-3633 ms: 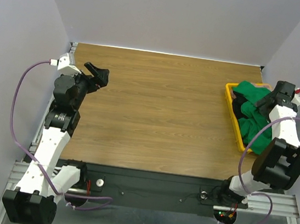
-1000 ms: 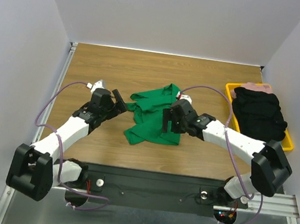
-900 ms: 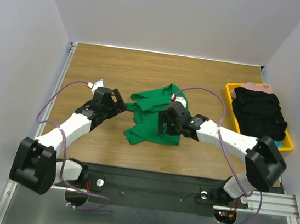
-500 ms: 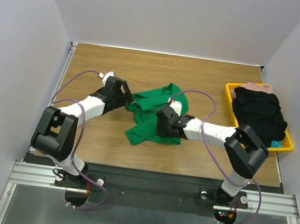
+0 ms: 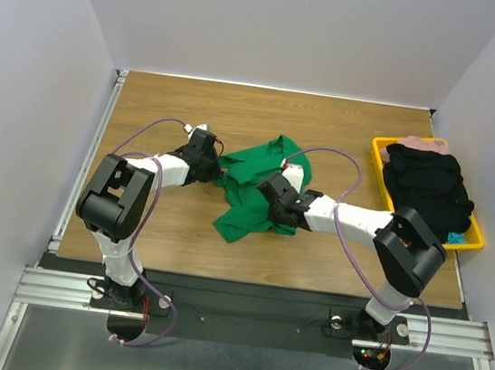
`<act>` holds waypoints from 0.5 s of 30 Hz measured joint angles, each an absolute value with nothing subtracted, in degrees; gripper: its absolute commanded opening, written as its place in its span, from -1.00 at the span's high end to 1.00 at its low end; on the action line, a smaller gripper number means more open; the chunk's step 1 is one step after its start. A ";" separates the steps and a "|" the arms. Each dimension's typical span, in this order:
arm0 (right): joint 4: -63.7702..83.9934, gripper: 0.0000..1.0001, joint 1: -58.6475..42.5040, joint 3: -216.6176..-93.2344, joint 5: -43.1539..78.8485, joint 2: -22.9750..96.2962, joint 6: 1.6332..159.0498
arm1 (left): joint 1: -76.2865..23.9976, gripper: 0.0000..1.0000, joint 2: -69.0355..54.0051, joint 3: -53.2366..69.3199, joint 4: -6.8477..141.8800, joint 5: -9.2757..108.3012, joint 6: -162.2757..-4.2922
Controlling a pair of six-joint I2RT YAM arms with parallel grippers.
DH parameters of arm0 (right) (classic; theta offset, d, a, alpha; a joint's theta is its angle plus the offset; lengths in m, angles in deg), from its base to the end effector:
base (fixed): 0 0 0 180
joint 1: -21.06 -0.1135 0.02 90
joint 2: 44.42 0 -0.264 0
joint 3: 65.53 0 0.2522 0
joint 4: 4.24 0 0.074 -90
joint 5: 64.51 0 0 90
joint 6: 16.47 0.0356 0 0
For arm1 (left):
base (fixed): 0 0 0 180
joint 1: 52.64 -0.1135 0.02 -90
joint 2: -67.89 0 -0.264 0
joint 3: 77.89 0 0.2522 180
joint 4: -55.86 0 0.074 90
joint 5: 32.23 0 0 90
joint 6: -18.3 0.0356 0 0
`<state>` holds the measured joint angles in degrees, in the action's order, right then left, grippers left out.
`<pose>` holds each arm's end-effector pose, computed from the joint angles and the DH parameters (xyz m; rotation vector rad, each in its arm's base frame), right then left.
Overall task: Fold and stack the t-shirts
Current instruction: Flatten the tshirt out
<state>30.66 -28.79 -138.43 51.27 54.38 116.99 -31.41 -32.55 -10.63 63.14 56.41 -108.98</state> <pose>0.2304 0.2491 0.1717 0.0094 2.4769 0.0800 0.3374 -0.1320 0.1640 -0.3140 2.3192 -0.5520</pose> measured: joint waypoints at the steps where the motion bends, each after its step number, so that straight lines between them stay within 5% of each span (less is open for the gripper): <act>1: 30.84 0.76 -28.79 -138.36 51.38 53.68 116.75 | -31.34 1.00 -32.57 -10.61 62.86 56.04 -108.76; 7: 30.99 0.82 -28.79 -137.66 52.21 45.05 114.15 | -31.24 1.00 -29.47 -11.79 62.09 57.98 -107.95; 15: 32.50 0.80 -28.79 -134.23 56.51 31.89 111.63 | -31.24 1.00 -9.91 -13.52 62.59 68.01 -105.99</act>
